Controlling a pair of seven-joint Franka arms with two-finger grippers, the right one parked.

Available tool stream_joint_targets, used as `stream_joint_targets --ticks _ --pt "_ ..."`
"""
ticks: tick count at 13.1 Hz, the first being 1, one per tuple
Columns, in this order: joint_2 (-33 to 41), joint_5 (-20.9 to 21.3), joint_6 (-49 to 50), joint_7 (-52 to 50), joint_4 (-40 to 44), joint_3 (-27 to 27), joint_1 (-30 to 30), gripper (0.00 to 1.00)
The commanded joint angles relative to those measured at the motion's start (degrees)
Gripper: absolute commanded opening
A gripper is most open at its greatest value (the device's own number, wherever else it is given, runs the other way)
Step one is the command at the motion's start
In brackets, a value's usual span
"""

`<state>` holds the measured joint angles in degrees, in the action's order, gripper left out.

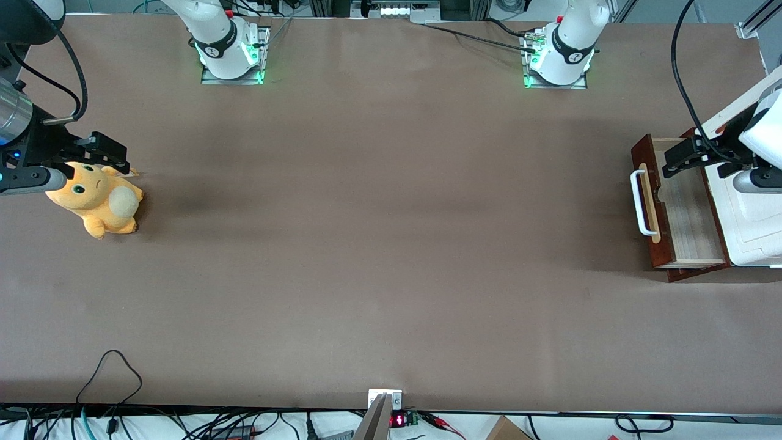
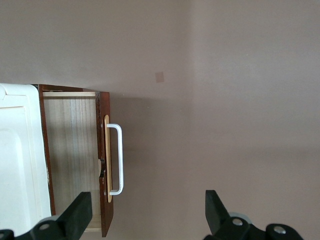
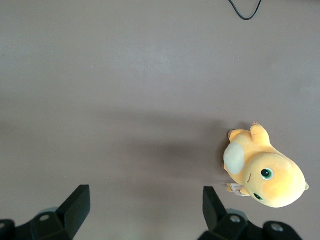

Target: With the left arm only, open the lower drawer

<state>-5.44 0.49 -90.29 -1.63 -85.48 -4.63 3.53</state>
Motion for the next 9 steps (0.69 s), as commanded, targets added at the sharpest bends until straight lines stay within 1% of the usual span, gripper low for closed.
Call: stream_joint_targets --ticks 1,4,9 --pt "0.3 -1.3 1.3 1.1 2.3 -0.1 0.5 1.00" --pt "0.3 -0.8 1.3 0.6 2.4 -0.3 -0.1 1.00" --pt "0.3 -1.2 1.4 0.8 2.4 0.1 0.6 1.00"
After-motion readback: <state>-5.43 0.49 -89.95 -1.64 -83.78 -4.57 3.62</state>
